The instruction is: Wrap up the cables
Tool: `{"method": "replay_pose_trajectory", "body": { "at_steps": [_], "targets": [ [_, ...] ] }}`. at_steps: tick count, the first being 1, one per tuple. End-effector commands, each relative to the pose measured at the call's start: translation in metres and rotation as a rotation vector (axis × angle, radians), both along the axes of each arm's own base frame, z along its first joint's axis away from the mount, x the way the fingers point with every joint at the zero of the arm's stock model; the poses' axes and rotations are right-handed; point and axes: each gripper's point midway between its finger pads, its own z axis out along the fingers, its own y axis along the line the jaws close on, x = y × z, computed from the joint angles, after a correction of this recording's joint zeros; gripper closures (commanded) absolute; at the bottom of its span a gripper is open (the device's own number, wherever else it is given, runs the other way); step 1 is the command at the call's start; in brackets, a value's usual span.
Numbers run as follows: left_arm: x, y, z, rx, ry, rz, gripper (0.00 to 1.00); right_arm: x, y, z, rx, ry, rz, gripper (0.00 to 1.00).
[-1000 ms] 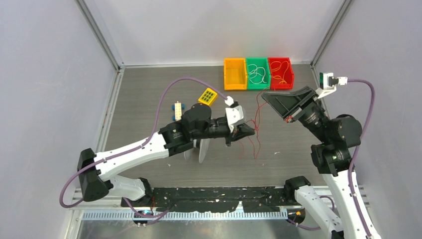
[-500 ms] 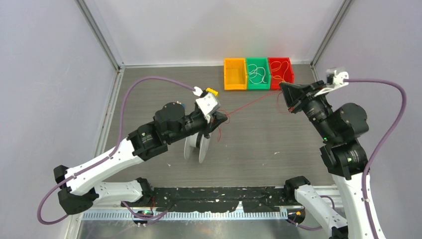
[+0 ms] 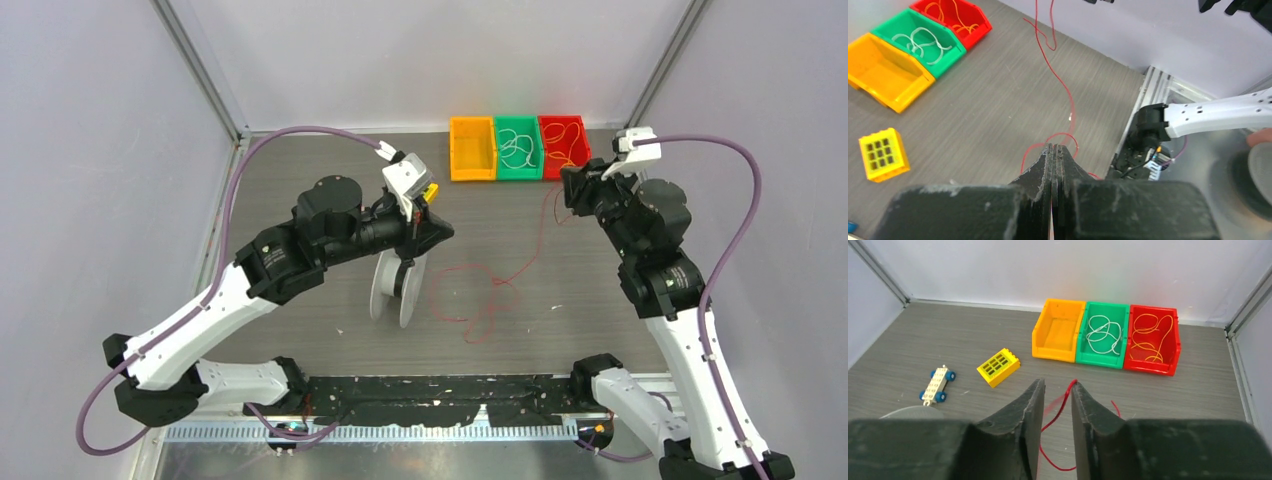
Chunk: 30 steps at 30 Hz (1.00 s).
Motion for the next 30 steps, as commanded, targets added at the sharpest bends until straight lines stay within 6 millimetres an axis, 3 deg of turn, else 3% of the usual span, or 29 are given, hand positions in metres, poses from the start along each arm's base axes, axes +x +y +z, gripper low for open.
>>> {"method": "replay_pose_trajectory", "body": {
  "at_steps": [1,4,6,9,12,14,17,19,20,22,23,24,25,26,30],
  "targets": [
    [-0.003,-0.003,0.023,-0.091,0.099,0.010,1.00,-0.004,0.012,-0.011,0.044,0.072,0.061,0.62],
    [0.002,-0.004,0.031,-0.106,0.099,0.039,1.00,-0.031,0.037,-0.016,0.124,0.120,0.210,0.57],
    [0.009,-0.002,0.028,-0.090,0.074,0.070,1.00,-0.048,0.040,-0.017,0.176,0.081,0.241,0.58],
    [0.016,-0.004,0.013,-0.043,-0.017,0.057,0.99,-0.057,0.026,-0.022,0.183,0.059,0.176,0.78],
    [0.019,-0.011,-0.012,0.000,-0.071,0.017,0.66,-0.064,0.034,-0.012,0.190,0.047,0.232,0.92],
    [0.023,-0.015,-0.026,0.009,-0.078,0.020,0.51,-0.072,0.045,0.009,0.222,0.020,0.301,0.94],
    [0.030,-0.021,-0.041,0.013,-0.072,0.035,0.45,-0.085,0.051,0.056,0.270,-0.082,0.361,0.94],
    [0.037,-0.020,-0.045,0.030,-0.047,0.079,0.44,-0.077,0.039,0.062,0.284,-0.095,0.282,0.90],
    [0.038,-0.019,-0.047,0.039,-0.040,0.087,0.44,-0.071,0.034,0.057,0.289,-0.078,0.242,0.82],
    [0.042,-0.012,-0.047,0.047,-0.053,0.125,0.43,-0.043,0.020,0.007,0.287,0.073,0.095,0.78],
    [0.045,-0.003,-0.044,0.046,-0.066,0.166,0.42,-0.035,0.010,-0.010,0.295,0.121,0.018,0.77],
    [0.049,0.006,-0.042,0.056,-0.087,0.206,0.42,-0.026,0.005,-0.045,0.282,0.215,-0.042,0.74],
    [0.051,0.016,-0.041,0.068,-0.107,0.240,0.41,-0.021,-0.004,-0.062,0.284,0.250,-0.111,0.73],
    [0.053,0.026,-0.040,0.083,-0.126,0.269,0.41,-0.016,-0.007,-0.091,0.275,0.315,-0.154,0.70],
    [0.047,0.055,-0.038,0.146,-0.180,0.306,0.39,-0.004,-0.030,-0.157,0.209,0.446,-0.303,0.65]
  ]
}}
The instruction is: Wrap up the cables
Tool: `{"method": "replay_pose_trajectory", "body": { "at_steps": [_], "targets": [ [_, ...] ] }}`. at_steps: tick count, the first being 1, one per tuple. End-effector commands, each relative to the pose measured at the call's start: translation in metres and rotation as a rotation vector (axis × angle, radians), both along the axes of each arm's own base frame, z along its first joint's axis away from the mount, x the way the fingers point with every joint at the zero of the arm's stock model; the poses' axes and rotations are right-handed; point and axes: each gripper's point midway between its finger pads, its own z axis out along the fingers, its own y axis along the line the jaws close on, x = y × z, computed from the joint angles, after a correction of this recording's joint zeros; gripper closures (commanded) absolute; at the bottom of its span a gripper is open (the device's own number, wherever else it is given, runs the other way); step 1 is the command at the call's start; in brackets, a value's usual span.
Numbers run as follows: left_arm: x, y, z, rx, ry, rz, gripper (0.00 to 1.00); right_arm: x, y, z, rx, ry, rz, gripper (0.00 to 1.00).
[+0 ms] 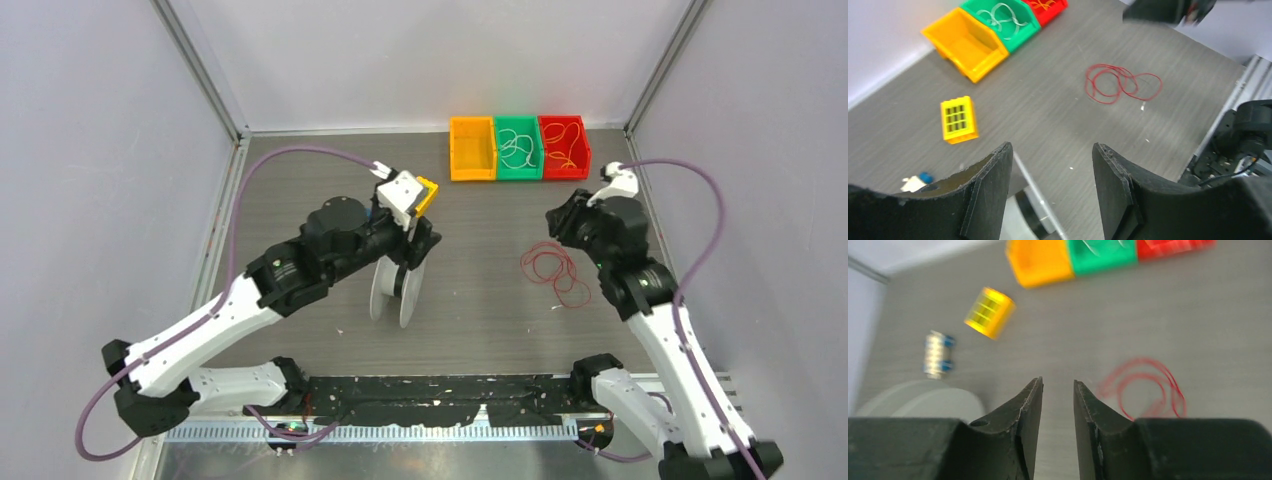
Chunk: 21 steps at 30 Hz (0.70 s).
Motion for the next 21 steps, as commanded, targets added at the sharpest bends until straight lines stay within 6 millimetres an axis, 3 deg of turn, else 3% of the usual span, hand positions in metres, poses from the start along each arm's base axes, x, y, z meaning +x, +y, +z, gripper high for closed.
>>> {"method": "replay_pose_trajectory", "body": {
  "at_steps": [1,7,9,13,16,21],
  "targets": [
    [0.002,0.042,0.022,0.032,-0.111,0.093,0.39,0.015,-0.039,-0.089,-0.096,0.248,-0.218,0.64],
    [-0.007,0.068,0.001,0.109,-0.138,0.105,0.39,0.020,-0.046,-0.176,-0.017,0.426,-0.235,0.62],
    [-0.009,0.073,-0.008,0.128,-0.130,0.106,0.39,0.020,-0.049,-0.192,-0.011,0.442,-0.251,0.62],
    [-0.013,0.078,-0.012,0.144,-0.120,0.101,0.38,0.026,-0.056,-0.209,-0.039,0.471,-0.272,0.58],
    [-0.017,0.077,-0.009,0.132,-0.115,0.086,0.38,0.032,-0.057,-0.219,-0.050,0.491,-0.251,0.49],
    [-0.019,0.077,-0.005,0.113,-0.118,0.074,0.38,0.039,-0.070,-0.226,-0.085,0.497,-0.294,0.48]
  ]
}}
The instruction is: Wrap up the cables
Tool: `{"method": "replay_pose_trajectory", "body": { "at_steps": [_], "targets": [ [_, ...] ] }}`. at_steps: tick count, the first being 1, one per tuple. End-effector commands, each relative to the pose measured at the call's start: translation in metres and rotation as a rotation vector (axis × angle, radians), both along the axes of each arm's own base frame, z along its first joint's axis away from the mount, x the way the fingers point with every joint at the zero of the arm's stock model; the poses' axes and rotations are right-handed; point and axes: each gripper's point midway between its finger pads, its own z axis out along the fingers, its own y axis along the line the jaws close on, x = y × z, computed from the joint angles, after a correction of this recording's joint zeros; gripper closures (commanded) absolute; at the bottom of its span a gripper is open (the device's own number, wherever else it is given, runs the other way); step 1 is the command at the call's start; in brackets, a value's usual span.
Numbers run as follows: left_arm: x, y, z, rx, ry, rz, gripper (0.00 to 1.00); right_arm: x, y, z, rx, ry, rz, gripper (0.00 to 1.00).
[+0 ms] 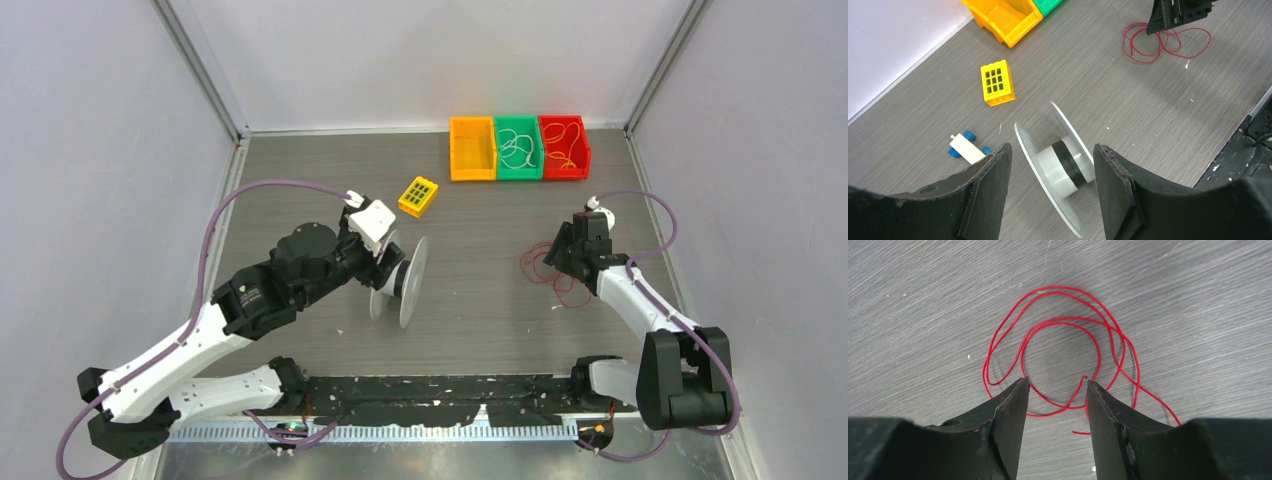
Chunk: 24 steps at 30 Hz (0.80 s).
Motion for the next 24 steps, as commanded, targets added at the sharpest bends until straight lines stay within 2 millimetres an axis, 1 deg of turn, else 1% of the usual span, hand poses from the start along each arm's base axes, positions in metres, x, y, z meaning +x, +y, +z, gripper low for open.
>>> {"method": "replay_pose_trajectory", "body": {
  "at_steps": [1,4,5,7,8,9,10,11,12,13,15,16,17,18,19,20,21,22,23,24],
  "targets": [
    [-0.002,0.002,0.015,-0.037,-0.031,-0.011,0.38,0.025,-0.011,0.011,-0.031,-0.075,-0.023,0.48],
    [-0.002,0.001,0.018,-0.045,-0.032,-0.012,0.38,0.028,-0.014,0.002,-0.024,-0.049,-0.024,0.49],
    [-0.002,0.002,0.019,-0.046,-0.034,-0.009,0.38,0.030,-0.013,0.001,-0.023,-0.052,-0.020,0.50],
    [-0.002,0.002,0.020,-0.046,-0.035,-0.007,0.38,0.032,-0.014,-0.002,-0.024,-0.042,-0.015,0.54],
    [-0.002,0.003,0.020,-0.046,-0.034,-0.005,0.38,0.032,-0.014,-0.002,-0.026,-0.041,-0.014,0.61],
    [-0.002,0.003,0.021,-0.047,-0.036,-0.003,0.38,0.032,-0.015,-0.001,-0.034,-0.042,-0.010,0.64],
    [-0.001,0.003,0.021,-0.047,-0.037,-0.001,0.38,0.033,-0.015,0.001,-0.037,-0.049,-0.008,0.73],
    [-0.001,0.004,0.022,-0.050,-0.039,0.003,0.38,0.032,-0.016,0.003,-0.046,-0.049,-0.004,0.79],
    [-0.001,0.004,0.023,-0.055,-0.035,0.008,0.37,0.032,-0.017,0.011,-0.055,-0.067,0.004,0.89],
    [-0.001,0.004,0.023,-0.065,-0.027,0.017,0.37,0.031,-0.016,0.017,-0.055,-0.068,0.012,0.92],
    [-0.002,0.001,0.023,-0.087,0.012,0.024,0.36,0.031,-0.011,0.042,-0.054,-0.117,0.035,0.94],
    [-0.005,-0.003,0.021,-0.086,0.034,0.006,0.36,0.025,-0.003,0.058,-0.054,-0.147,0.062,0.95],
    [-0.010,-0.009,0.019,-0.087,0.049,-0.034,0.35,0.028,0.008,0.078,-0.048,-0.192,0.098,0.94],
    [-0.015,-0.015,0.018,-0.088,0.058,-0.079,0.35,0.025,0.018,0.103,-0.037,-0.251,0.133,0.94],
    [-0.017,-0.020,0.017,-0.091,0.060,-0.105,0.34,0.022,0.033,0.115,-0.023,-0.282,0.181,0.95],
    [-0.018,-0.022,0.016,-0.095,0.059,-0.121,0.33,0.017,0.044,0.138,0.011,-0.337,0.216,0.95],
    [-0.018,-0.025,0.016,-0.099,0.056,-0.128,0.32,0.013,0.059,0.148,0.040,-0.363,0.272,0.95],
    [-0.018,-0.027,0.018,-0.102,0.053,-0.137,0.32,0.007,0.074,0.166,0.090,-0.410,0.328,0.95],
    [-0.018,-0.030,0.019,-0.103,0.049,-0.150,0.31,0.002,0.086,0.174,0.118,-0.431,0.369,0.95],
    [-0.017,-0.035,0.020,-0.104,0.046,-0.165,0.30,-0.004,0.097,0.189,0.162,-0.471,0.410,0.95]
  ]
}}
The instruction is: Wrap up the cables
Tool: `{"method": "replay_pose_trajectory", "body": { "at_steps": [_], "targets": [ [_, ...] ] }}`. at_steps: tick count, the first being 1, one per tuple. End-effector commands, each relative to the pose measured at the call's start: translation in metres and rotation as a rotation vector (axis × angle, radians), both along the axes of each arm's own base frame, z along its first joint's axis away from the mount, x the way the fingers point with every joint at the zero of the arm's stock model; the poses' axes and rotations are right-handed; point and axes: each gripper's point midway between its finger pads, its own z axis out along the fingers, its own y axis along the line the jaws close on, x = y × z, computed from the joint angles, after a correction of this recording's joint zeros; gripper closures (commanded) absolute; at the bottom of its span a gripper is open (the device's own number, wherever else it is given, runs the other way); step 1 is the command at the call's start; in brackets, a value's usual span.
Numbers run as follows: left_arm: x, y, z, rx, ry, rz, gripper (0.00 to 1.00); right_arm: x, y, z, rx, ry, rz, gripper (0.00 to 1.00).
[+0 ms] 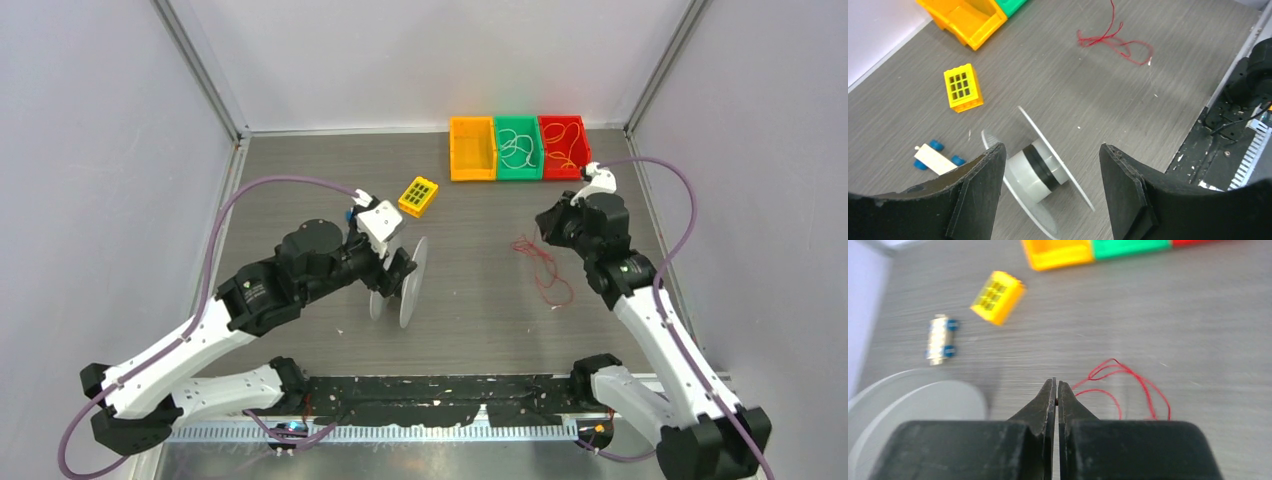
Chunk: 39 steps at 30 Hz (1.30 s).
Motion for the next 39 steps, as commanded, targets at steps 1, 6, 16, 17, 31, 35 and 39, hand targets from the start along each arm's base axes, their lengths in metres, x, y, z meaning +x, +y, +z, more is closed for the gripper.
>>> {"method": "replay_pose_trajectory", "body": {
  "at_steps": [1,6,16,17,31,35,39],
  "targets": [
    [-0.004,-0.023,0.022,-0.069,-0.024,-0.096,0.28,-0.025,0.051,0.063,0.127,-0.140,0.227,0.95],
    [-0.004,-0.053,0.028,-0.068,-0.036,-0.205,0.27,-0.049,0.085,0.114,0.256,-0.281,0.396,0.95],
    [-0.009,-0.123,0.052,-0.170,0.024,-0.415,0.25,-0.089,0.107,0.176,0.362,-0.441,0.582,0.95],
    [-0.011,-0.128,0.055,-0.184,0.039,-0.431,0.26,-0.094,0.110,0.183,0.383,-0.458,0.608,0.95],
    [-0.019,-0.180,0.041,-0.282,0.247,-0.527,0.34,-0.123,0.116,0.221,0.486,-0.561,0.704,0.95],
    [-0.016,-0.188,0.038,-0.290,0.285,-0.523,0.48,-0.129,0.119,0.223,0.500,-0.567,0.735,0.95],
    [-0.017,-0.189,0.041,-0.312,0.300,-0.521,0.97,-0.128,0.120,0.215,0.488,-0.556,0.747,0.95]
  ]
}}
